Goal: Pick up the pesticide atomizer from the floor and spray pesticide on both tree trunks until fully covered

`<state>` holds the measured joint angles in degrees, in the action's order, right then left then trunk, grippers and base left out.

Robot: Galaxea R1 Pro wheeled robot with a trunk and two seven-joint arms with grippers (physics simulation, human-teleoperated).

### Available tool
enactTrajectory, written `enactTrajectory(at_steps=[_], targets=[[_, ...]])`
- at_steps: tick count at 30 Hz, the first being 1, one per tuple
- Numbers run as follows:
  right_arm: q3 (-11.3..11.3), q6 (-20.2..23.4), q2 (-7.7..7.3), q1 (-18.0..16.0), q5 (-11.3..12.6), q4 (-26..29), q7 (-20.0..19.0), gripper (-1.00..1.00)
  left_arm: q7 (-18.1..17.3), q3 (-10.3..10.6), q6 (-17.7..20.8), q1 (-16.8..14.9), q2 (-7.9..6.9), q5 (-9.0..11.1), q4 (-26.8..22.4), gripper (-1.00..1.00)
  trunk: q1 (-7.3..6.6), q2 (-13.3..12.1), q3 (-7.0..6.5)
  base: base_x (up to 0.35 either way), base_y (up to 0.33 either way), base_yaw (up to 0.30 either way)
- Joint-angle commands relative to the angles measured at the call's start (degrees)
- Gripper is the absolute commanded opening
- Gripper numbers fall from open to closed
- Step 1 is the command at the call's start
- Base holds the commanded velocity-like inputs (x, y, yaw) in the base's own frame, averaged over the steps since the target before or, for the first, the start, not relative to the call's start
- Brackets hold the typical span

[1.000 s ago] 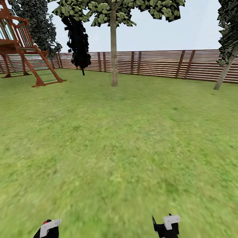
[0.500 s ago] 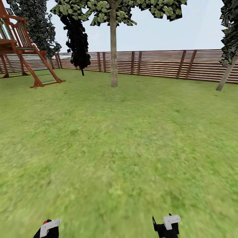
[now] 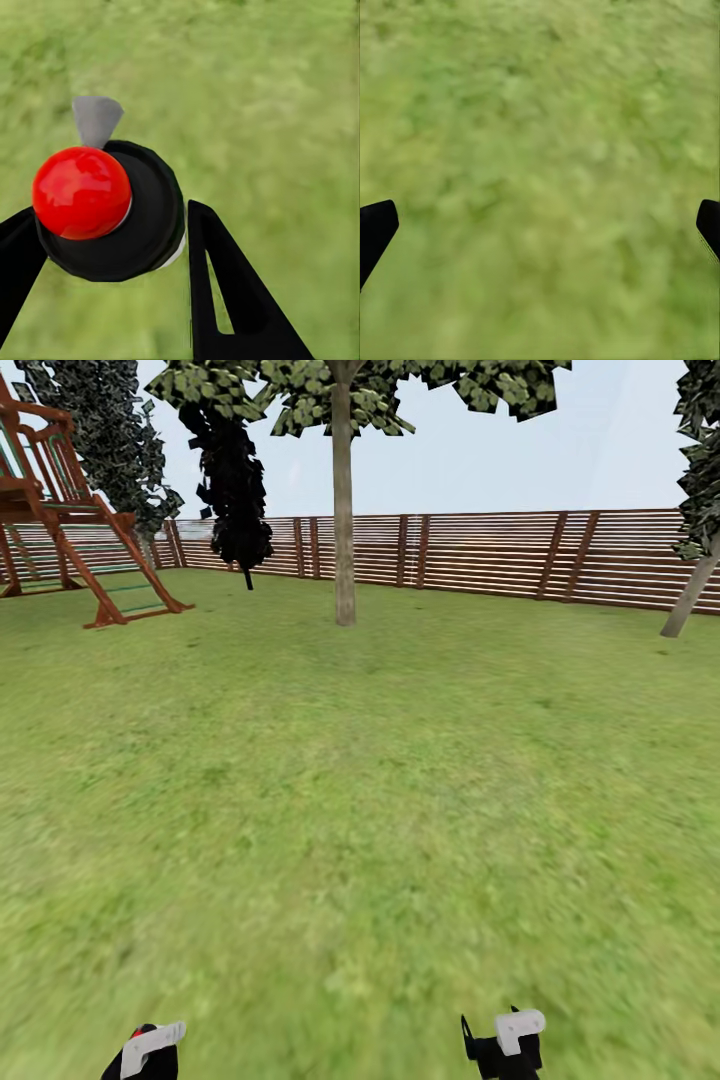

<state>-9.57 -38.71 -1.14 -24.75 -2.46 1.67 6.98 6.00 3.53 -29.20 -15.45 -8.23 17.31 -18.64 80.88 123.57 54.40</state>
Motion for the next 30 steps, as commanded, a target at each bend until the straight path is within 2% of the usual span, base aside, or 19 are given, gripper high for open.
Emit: enactTrajectory(at_steps=[1, 30], targets=[[-0.4, -0.1, 0.00, 0.0, -0.3, 0.0, 0.6, 1.00, 0.4, 0.4, -0.2, -0.1, -0.04, 0.1, 0.0, -1.00, 0.03, 0.0, 0.05, 0.340, 0.000, 0.000], [-0.4, -0.1, 0.00, 0.0, -0.3, 0.0, 0.6, 1.00, 0.4, 0.4, -0.2, -0.1, -0.04, 0.1, 0.0, -1.00, 0.03, 0.0, 0.05, 0.340, 0.000, 0.000]])
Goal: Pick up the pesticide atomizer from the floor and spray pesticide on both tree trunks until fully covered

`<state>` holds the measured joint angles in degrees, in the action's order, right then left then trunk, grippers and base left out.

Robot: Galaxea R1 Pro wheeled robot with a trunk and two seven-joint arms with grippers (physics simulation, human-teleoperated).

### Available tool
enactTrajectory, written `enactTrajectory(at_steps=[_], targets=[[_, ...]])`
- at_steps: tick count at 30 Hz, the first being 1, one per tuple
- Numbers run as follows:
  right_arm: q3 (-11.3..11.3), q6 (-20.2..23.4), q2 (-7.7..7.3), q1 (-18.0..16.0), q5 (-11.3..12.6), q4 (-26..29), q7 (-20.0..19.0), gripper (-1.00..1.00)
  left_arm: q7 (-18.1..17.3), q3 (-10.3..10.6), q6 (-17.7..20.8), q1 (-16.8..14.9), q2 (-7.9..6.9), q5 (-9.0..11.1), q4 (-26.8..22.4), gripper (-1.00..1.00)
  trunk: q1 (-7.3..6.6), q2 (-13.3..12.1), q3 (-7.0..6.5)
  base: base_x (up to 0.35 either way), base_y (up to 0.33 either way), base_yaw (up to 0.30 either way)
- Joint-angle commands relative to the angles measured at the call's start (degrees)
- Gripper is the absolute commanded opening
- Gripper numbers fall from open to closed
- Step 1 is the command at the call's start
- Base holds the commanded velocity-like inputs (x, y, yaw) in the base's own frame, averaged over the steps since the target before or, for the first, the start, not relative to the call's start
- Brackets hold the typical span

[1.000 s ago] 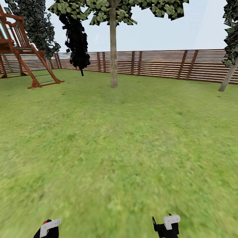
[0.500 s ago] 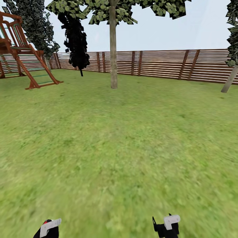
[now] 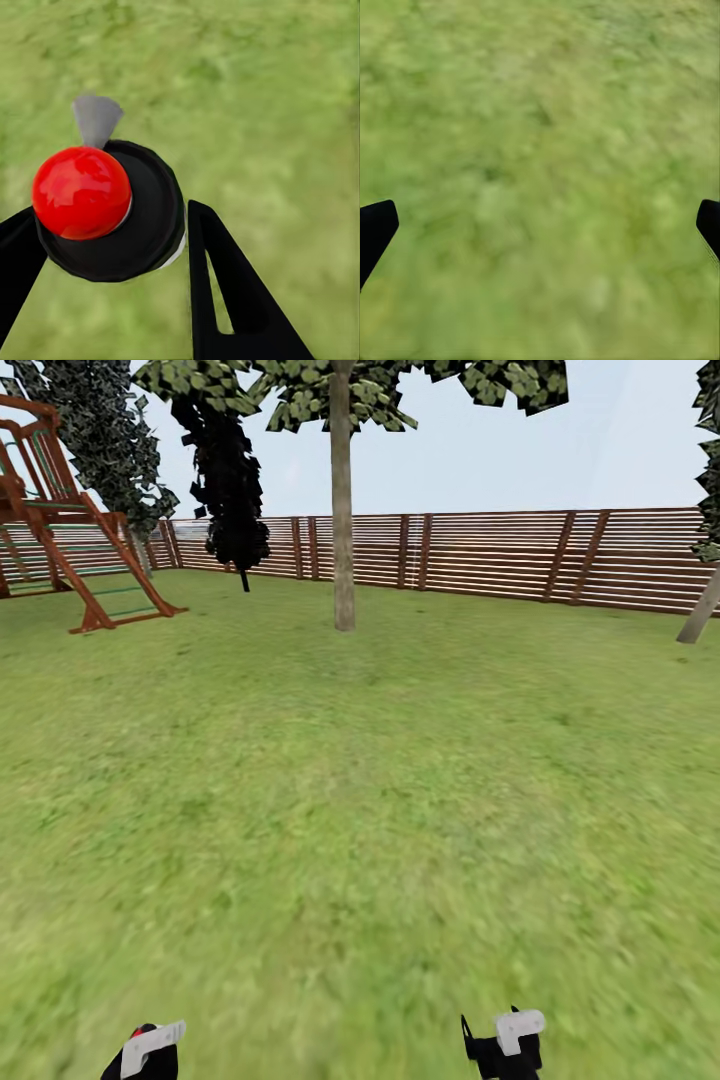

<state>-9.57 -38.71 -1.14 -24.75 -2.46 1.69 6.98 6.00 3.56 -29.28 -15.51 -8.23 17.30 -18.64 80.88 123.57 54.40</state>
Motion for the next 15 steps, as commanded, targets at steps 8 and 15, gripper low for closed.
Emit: enactTrajectory(at_steps=[8, 15], targets=[[-0.4, -0.1, 0.00, 0.0, -0.3, 0.0, 0.6, 1.00, 0.4, 0.4, -0.1, 0.0, -0.04, 0.1, 0.0, -1.00, 0.03, 0.0, 0.05, 0.340, 0.000, 0.000], [-0.4, -0.1, 0.00, 0.0, -0.3, -0.1, 0.6, 1.00, 0.4, 0.4, -0.1, 0.0, -0.04, 0.1, 0.0, -1.00, 0.03, 0.0, 0.05, 0.340, 0.000, 0.000]])
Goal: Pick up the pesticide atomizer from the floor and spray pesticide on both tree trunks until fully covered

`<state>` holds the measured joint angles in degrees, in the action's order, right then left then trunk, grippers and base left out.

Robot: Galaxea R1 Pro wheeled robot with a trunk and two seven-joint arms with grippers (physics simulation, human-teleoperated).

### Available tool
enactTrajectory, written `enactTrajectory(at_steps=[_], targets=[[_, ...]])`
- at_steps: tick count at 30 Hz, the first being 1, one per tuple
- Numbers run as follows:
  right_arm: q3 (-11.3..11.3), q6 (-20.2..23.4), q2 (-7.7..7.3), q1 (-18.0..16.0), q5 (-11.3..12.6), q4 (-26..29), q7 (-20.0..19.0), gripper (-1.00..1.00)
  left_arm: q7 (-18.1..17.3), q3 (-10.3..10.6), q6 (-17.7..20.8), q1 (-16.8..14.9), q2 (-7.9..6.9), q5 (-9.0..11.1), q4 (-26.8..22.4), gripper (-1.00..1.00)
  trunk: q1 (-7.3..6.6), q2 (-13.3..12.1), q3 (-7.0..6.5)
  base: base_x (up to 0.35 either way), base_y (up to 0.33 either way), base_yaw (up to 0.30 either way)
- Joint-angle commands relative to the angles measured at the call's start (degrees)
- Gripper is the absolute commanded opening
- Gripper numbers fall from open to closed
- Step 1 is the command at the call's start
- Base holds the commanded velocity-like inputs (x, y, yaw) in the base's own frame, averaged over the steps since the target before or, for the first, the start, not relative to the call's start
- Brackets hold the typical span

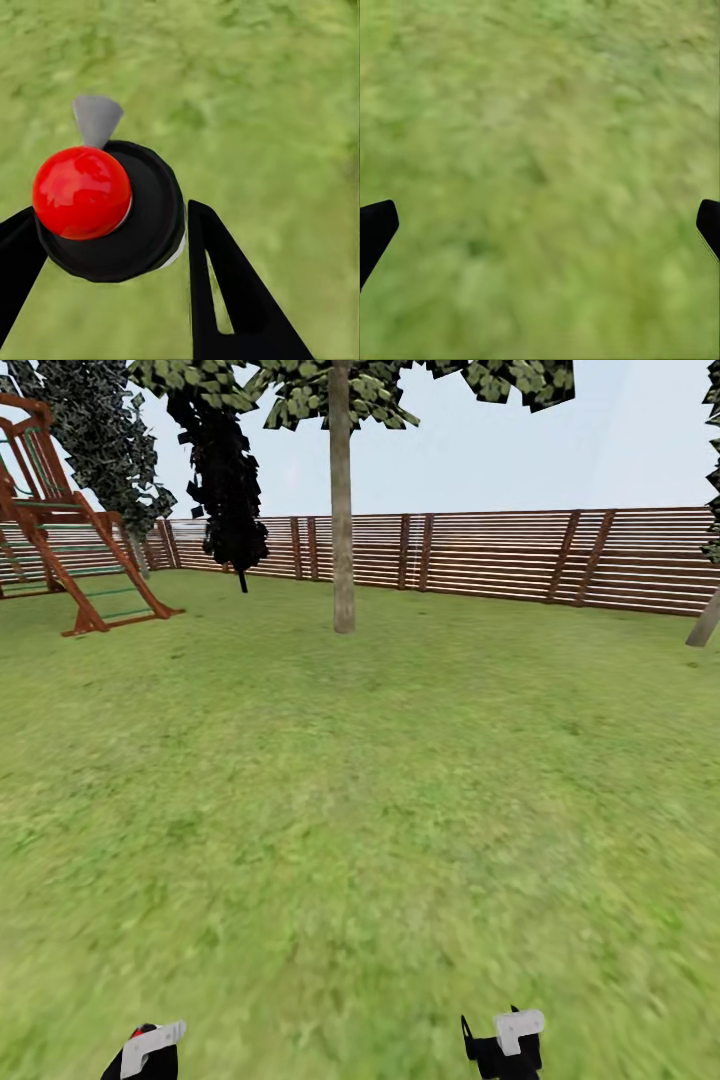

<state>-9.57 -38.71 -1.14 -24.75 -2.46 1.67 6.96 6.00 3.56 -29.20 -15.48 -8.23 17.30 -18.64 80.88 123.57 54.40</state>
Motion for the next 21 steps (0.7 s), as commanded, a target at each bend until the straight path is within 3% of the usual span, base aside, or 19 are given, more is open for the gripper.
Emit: enactTrajectory(at_steps=[1, 21], targets=[[-0.4, -0.1, 0.00, 0.0, -0.3, 0.0, 0.6, 1.00, 0.4, 0.4, -0.2, 0.0, -0.04, 0.1, 0.0, -1.00, 0.03, 0.0, 0.05, 0.340, 0.000, 0.000], [-0.4, -0.1, 0.00, 0.0, -0.3, 0.0, 0.6, 1.00, 0.4, 0.4, -0.2, 0.0, -0.04, 0.1, 0.0, -1.00, 0.03, 0.0, 0.05, 0.340, 0.000, 0.000]])
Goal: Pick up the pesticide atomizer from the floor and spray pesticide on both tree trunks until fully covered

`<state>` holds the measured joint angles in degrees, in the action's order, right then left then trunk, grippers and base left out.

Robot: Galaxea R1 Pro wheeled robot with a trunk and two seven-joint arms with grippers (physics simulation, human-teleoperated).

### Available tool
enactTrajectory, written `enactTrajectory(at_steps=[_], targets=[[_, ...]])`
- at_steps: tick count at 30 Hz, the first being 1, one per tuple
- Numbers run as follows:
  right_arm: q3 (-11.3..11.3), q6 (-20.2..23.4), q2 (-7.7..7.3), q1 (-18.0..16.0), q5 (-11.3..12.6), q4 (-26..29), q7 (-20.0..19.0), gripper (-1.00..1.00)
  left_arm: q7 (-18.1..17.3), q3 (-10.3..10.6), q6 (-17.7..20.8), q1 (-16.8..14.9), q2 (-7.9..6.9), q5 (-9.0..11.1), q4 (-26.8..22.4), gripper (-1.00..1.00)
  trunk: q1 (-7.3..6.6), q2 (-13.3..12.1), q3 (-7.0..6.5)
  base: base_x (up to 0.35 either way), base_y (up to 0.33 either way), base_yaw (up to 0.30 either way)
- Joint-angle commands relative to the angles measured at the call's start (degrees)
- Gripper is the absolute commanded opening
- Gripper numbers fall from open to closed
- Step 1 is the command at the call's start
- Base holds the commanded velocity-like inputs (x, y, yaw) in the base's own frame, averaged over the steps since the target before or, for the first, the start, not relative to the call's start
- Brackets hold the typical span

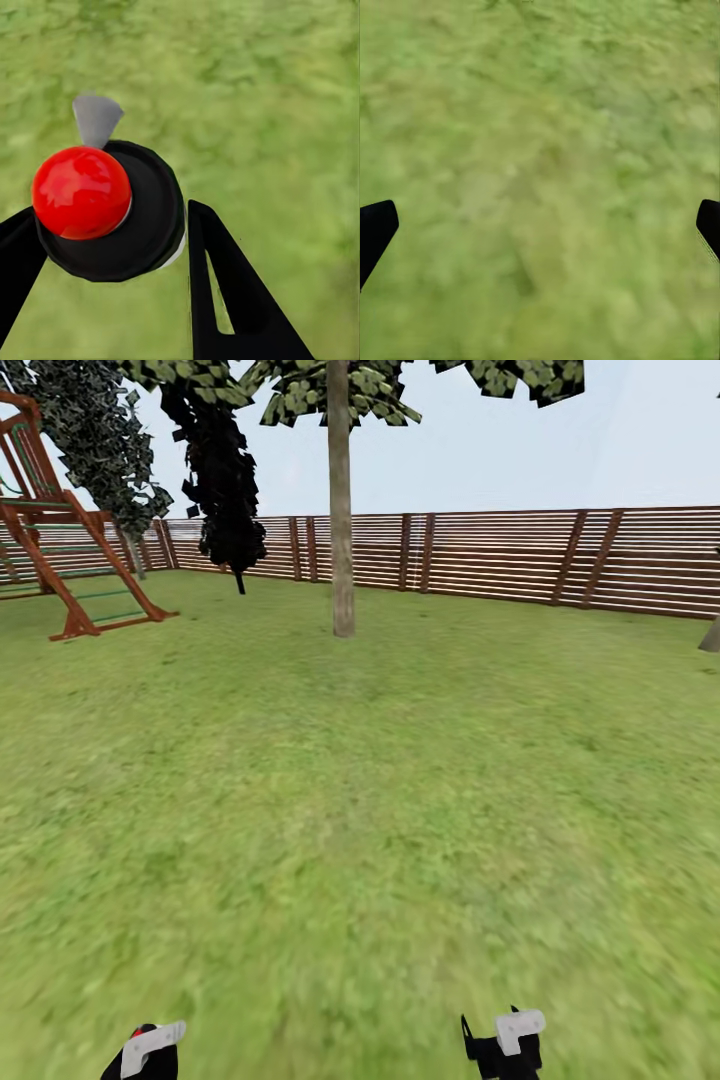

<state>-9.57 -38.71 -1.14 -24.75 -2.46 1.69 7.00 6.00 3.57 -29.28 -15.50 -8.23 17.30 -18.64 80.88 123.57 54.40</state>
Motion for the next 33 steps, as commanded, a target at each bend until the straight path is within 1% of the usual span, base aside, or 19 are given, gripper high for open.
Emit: enactTrajectory(at_steps=[1, 33], targets=[[-0.4, -0.1, 0.00, 0.0, -0.3, -0.1, 0.6, 1.00, 0.4, 0.4, -0.2, 0.0, -0.04, 0.1, 0.0, -1.00, 0.03, 0.0, 0.05, 0.340, 0.000, 0.000], [-0.4, -0.1, -0.09, 0.0, -0.3, 0.0, 0.6, 1.00, 0.4, 0.4, -0.2, 0.0, -0.04, 0.1, 0.0, -1.00, 0.03, 0.0, 0.05, 0.340, 0.000, 0.000]])
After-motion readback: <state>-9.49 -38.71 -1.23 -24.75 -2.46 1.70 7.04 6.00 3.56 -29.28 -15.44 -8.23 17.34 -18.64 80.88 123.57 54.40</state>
